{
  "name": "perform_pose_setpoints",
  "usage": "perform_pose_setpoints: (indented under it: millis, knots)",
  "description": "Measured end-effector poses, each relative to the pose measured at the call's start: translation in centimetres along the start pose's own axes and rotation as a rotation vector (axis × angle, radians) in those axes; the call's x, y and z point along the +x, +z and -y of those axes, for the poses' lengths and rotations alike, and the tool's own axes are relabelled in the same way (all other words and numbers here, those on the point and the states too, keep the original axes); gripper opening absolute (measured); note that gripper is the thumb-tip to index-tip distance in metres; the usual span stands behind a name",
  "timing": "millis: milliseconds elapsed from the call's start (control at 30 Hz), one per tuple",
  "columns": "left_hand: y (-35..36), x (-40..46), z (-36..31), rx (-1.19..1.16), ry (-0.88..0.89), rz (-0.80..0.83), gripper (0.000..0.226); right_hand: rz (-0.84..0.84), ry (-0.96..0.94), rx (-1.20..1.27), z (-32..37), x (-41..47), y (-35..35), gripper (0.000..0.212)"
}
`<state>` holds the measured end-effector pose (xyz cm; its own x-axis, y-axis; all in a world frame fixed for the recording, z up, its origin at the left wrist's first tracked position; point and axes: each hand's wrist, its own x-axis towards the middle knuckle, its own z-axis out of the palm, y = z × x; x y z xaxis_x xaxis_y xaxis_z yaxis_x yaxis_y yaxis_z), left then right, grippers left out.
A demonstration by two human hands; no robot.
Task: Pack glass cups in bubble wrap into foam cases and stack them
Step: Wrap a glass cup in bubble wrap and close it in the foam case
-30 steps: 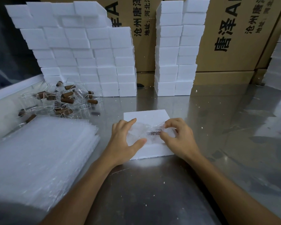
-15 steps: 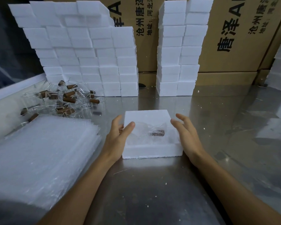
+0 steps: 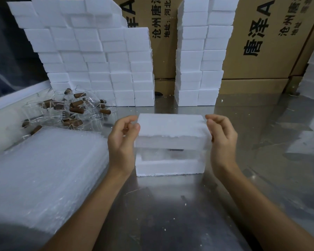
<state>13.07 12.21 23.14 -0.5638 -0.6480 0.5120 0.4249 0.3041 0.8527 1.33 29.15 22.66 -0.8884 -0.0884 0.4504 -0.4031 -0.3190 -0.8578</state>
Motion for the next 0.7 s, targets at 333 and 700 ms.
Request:
perform_pose_setpoints:
  millis: [333,700]
  knots:
    - [-0.3,-0.4,2.0,0.153,0.037,0.049,0.018,0.095,0.095,-0.119,-2.2,-0.5,-0.4,0.019]
    - [-0.7,-0.2,4.6,0.178,-0.029,0.207,0.031,0.277,0.192,-0.235,-3.1,-0.4,-0.8,0.016]
